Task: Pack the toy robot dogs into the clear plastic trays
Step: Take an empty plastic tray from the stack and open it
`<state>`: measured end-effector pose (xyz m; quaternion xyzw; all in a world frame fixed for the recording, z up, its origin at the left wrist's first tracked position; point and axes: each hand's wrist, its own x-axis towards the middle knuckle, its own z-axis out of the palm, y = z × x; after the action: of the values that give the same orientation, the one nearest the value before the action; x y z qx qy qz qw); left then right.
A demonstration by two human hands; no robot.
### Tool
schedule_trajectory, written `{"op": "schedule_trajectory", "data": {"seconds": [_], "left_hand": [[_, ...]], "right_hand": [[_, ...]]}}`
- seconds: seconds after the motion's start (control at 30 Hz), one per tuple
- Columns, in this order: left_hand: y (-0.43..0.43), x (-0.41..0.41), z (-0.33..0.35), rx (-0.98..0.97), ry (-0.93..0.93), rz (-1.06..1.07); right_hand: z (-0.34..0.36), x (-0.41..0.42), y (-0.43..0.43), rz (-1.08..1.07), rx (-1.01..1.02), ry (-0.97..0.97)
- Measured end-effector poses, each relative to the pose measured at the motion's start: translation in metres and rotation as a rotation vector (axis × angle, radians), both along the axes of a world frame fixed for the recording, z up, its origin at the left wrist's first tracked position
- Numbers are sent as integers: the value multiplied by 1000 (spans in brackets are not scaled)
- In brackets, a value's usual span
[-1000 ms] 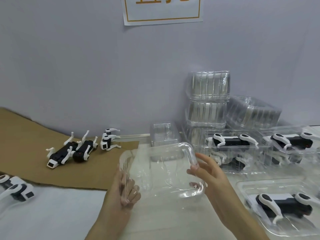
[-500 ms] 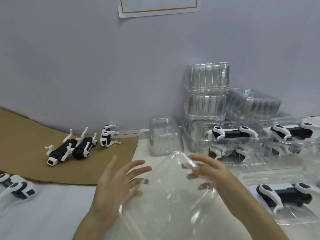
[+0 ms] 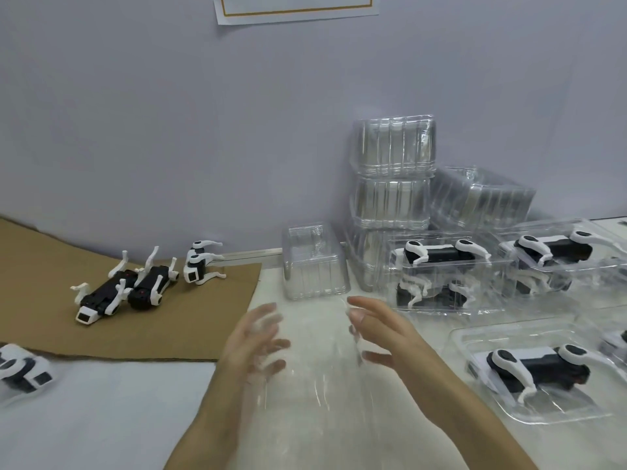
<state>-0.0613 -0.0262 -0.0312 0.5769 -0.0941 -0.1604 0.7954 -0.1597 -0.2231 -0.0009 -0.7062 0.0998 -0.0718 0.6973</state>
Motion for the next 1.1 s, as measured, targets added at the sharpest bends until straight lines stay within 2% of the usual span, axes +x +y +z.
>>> {"op": "schedule_trajectory", "data": {"seconds": [0.13, 0.3, 0.43, 0.53, 0.67, 0.77, 0.83, 0.9, 1.0, 1.1], "left_hand": [[8, 2, 2, -203, 49, 322], [6, 3, 3, -204, 29, 493], [8, 5, 3, -127, 80, 467], [19, 13, 5, -83, 115, 468], [28, 14, 13, -3, 185, 186], [34, 11, 17, 138, 223, -39], [35, 9, 19, 224, 223, -113], [35, 10, 19, 215, 221, -91], [31, 12, 15, 8, 215, 21], [29, 13, 16, 17, 151, 138]], "right_hand": [[-2, -2, 4, 141, 28, 80], [-8, 0, 26, 74, 68, 102], [-9, 4, 26, -118, 173, 41], [-6, 5, 12, -137, 172, 42], [-10, 8, 3, -95, 199, 117], [-13, 9, 3, -89, 224, 139], [-13, 9, 3, -101, 253, 122], [-14, 9, 2, -126, 297, 96], [-15, 10, 2, -135, 405, 89], [-17, 11, 5, -89, 412, 126]]}}
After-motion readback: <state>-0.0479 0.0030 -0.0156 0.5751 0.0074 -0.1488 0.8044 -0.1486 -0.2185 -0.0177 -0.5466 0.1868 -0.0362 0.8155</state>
